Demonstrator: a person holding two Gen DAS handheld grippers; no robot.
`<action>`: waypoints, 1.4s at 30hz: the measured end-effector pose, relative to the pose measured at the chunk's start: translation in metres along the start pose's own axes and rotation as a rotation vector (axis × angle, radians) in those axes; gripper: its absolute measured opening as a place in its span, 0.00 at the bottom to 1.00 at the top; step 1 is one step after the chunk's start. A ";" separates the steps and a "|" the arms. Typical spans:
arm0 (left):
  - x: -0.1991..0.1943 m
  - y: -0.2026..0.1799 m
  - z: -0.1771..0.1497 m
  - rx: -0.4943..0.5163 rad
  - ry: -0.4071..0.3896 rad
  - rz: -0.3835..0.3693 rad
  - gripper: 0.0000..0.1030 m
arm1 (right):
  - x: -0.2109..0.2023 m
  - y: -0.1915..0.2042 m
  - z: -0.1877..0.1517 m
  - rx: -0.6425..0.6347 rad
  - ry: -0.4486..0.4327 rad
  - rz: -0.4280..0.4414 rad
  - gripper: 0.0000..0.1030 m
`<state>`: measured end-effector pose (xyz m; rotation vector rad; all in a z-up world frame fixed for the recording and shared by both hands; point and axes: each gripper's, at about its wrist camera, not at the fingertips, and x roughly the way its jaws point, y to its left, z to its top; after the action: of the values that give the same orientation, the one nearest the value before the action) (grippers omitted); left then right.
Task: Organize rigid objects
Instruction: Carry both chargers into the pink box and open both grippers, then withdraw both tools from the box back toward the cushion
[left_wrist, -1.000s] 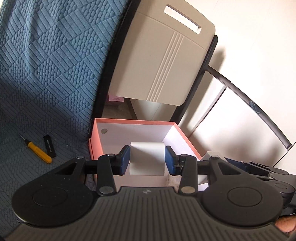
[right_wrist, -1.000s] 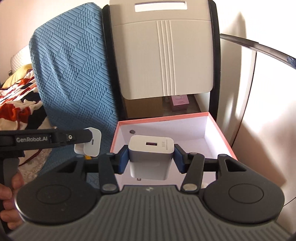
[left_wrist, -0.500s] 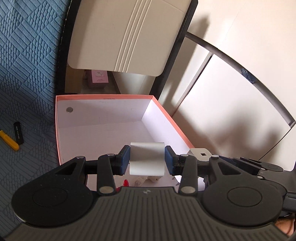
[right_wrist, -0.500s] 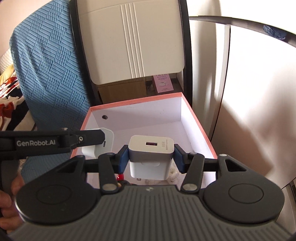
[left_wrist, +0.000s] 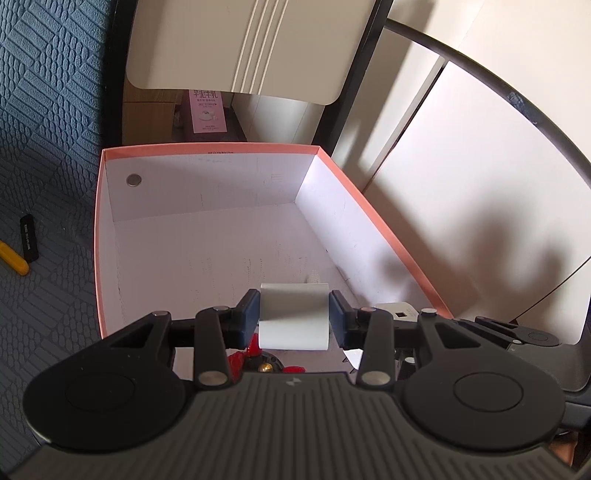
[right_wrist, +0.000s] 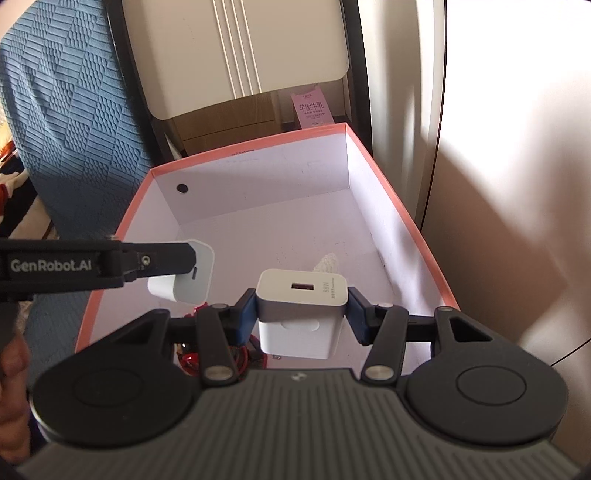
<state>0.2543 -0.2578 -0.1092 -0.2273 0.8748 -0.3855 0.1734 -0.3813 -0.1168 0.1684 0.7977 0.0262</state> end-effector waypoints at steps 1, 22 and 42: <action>0.001 0.000 0.000 -0.002 0.004 -0.003 0.45 | 0.001 -0.001 -0.001 0.000 0.004 -0.001 0.53; -0.061 -0.003 0.013 0.026 -0.106 -0.023 0.46 | -0.031 0.020 0.019 -0.014 -0.056 0.015 0.54; -0.194 0.038 0.018 0.014 -0.348 0.027 0.46 | -0.082 0.111 0.049 -0.148 -0.211 0.131 0.54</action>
<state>0.1651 -0.1413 0.0249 -0.2609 0.5324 -0.3149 0.1555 -0.2854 -0.0071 0.0810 0.5704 0.1879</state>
